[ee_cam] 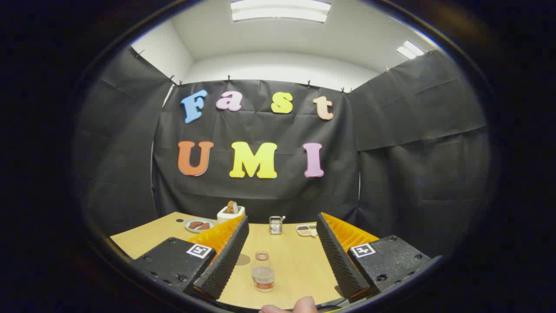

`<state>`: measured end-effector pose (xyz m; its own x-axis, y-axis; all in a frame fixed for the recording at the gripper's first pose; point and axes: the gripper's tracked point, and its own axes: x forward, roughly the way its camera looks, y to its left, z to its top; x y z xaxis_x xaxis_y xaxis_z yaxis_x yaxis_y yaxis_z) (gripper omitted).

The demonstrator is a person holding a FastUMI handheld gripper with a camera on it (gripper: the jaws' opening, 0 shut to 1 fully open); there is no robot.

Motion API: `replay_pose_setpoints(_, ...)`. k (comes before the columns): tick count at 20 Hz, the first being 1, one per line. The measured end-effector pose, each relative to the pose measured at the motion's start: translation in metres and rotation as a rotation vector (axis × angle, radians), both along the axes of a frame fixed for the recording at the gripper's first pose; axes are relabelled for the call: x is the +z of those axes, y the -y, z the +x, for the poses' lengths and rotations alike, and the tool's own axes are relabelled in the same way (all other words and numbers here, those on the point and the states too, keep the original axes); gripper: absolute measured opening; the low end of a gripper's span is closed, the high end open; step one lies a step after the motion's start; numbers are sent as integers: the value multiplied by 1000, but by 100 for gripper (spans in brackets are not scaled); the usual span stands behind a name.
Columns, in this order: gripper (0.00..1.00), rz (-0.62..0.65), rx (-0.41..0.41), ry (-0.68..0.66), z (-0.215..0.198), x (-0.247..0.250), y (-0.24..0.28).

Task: Take the bottle from table, then pour the juice into the cup, finally place the bottle on the coaster

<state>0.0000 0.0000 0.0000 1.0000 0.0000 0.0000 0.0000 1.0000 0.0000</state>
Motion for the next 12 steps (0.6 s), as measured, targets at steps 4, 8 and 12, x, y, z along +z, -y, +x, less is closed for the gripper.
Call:
replay_pose_setpoints(4, 100, 4, -2, 6, -1, 2, 1)
replay_pose_setpoints(8, 100, 5, 1, 5, -1, 2, 1)
replay_pose_setpoints(12, 100, 4, 2, 2, -2, 2, -1)
